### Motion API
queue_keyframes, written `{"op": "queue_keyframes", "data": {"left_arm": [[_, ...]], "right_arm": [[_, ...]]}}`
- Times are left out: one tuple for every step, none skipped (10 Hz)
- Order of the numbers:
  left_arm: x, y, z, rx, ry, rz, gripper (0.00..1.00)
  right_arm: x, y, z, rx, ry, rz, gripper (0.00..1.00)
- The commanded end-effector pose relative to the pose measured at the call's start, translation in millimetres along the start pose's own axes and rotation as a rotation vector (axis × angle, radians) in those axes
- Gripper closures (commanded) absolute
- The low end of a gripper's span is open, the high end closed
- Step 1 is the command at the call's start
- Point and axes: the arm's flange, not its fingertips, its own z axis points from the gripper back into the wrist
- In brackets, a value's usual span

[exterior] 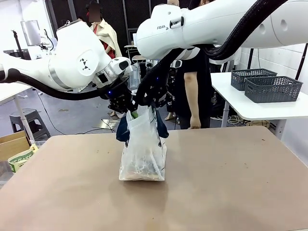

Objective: Transfer purchased items from the store into the shopping bag.
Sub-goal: Move the Reusable shopping bag to the right side of the table.

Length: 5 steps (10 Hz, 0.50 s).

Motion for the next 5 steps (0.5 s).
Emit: {"op": "queue_keyframes", "data": {"left_arm": [[11.8,2.8,3.5,-0.053,0.02,-0.036,1.0],[10.2,-0.5,1.9,-0.106,0.038,-0.04,1.0],[4.9,-3.8,-1.0,-0.161,0.074,-0.012,1.0],[4.6,-1.3,-0.2,-0.031,0.014,-0.018,1.0],[4.6,-1.3,-0.2,-0.031,0.014,-0.018,1.0]], "right_arm": [[-4.8,-0.8,4.0,-0.019,-0.009,-0.04,1.0],[-2.0,-0.9,1.9,-0.004,-0.005,-0.031,1.0],[0.6,1.0,-1.3,0.01,-0.005,-0.032,1.0],[4.1,2.2,-5.0,0.005,-0.009,-0.012,1.0],[1.1,-2.0,-0.4,-0.003,0.002,-0.012,1.0]]}}
